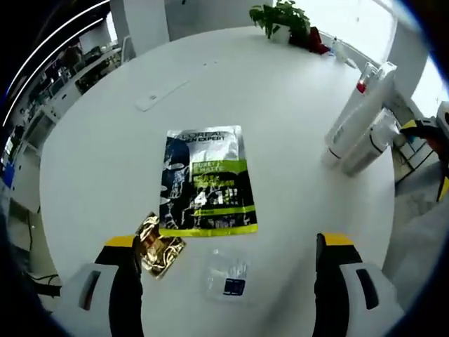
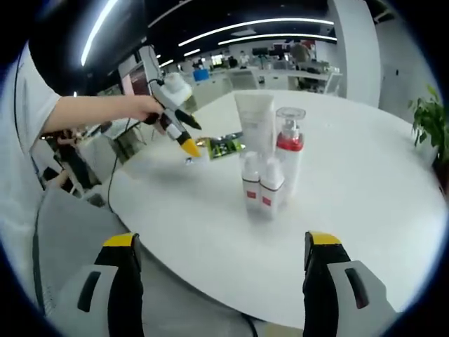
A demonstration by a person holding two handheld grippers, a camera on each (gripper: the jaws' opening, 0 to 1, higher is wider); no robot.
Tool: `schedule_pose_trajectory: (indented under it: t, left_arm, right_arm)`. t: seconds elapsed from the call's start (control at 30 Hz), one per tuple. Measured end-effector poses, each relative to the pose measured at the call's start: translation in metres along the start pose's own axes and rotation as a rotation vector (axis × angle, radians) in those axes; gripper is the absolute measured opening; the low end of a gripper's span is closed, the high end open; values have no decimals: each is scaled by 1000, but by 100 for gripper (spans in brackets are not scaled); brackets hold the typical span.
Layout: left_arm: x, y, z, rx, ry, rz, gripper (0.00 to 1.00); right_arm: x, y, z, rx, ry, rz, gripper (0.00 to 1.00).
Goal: Arrange the skincare products in the storage area until every visible bottle or jar stands upright without overlapping.
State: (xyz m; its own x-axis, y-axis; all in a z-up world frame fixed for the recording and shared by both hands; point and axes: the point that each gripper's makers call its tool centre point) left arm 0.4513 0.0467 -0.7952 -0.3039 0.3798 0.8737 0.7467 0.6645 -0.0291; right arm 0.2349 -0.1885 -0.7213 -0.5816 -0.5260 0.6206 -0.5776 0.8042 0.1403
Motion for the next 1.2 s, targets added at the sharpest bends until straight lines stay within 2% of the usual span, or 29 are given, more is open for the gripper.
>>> schedule_pose_trajectory:
  t: [0.23,0.4,0.57,0.73,0.93,1.07,1.2]
  left_arm:
    - [-20,17,-12,-18,34,4,96]
    - [-31,22,-19,-9,59,20,96]
    - [-45,30,-19,-18,103,23,95]
    - [-51,24,-18,-17,131,29,92]
    - [-61,27,-20,-13,155,32,89]
    - [-64,27,-15,-24,188,34,89]
    - [-62,29,-15,-24,190,22,88]
  right_arm:
    - [-1,1,2,-4,9,-3,96]
    - [-1,0,3,-5,13,0,96]
    - [-1,0,3,-8,14,0,96]
    - [-2,-1,3,-8,14,1,96]
    - [-2,-1,4,-13,14,2,96]
    - [-2,-2,4,-16,13,2,96]
    - [-2,-1,3,-19,12,2,96]
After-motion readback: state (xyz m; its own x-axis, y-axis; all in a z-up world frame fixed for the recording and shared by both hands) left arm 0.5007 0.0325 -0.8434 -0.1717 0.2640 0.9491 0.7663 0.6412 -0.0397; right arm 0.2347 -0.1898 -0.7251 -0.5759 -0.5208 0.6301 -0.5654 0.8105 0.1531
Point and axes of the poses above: the point that each gripper's makers call its tool centre point, and the gripper's own axes: x roughly backward along the fingers, y roughly to its left, z roughly out of its underside, and after that the axes turned 2 degrees about z, right-handed
